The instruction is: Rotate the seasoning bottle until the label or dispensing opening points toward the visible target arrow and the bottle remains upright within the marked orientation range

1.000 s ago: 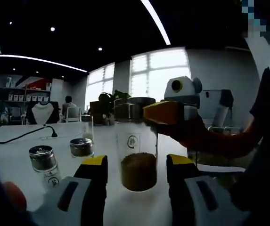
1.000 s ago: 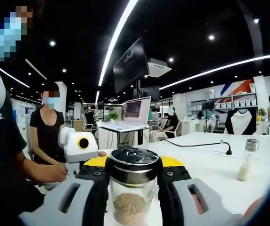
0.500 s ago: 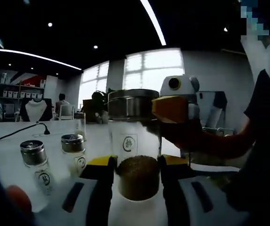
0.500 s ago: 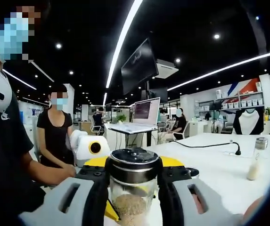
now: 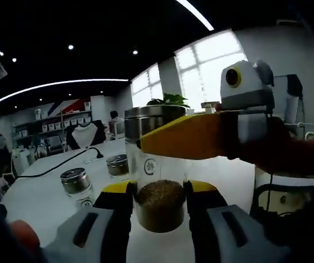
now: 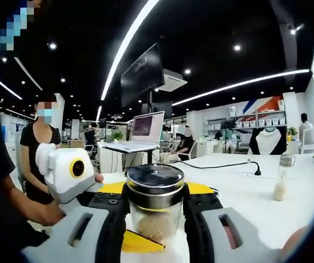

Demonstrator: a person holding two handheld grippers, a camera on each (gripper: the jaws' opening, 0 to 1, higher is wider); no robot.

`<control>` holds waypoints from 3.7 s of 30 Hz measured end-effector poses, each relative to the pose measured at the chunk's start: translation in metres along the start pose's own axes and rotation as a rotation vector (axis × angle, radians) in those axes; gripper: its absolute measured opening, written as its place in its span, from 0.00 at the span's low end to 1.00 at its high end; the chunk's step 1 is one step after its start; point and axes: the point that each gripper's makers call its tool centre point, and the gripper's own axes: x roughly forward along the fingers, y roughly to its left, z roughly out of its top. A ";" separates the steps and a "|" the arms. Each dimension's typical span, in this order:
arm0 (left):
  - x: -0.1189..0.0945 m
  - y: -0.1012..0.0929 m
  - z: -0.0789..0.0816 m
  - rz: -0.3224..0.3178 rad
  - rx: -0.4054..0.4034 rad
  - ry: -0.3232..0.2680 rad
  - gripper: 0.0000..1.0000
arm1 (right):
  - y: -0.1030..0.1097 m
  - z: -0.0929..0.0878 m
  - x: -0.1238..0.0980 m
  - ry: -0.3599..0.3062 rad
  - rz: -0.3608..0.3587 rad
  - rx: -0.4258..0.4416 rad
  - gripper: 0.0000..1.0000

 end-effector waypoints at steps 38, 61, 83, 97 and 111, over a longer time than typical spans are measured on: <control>-0.003 -0.006 0.002 -0.146 -0.052 -0.004 0.44 | 0.017 -0.004 0.009 0.035 -0.017 -0.022 0.41; -0.032 -0.045 0.019 -0.631 -0.259 -0.149 0.41 | 0.053 0.006 -0.022 -0.040 0.379 -0.114 0.40; -0.027 -0.050 0.015 -0.580 -0.182 -0.107 0.41 | 0.046 0.001 -0.026 -0.061 0.431 -0.004 0.41; -0.007 -0.018 0.009 -0.161 0.008 -0.020 0.41 | 0.014 -0.004 0.001 0.011 0.118 0.018 0.44; -0.010 -0.033 0.023 -0.346 -0.106 -0.122 0.44 | 0.031 0.011 -0.010 -0.063 0.246 -0.029 0.43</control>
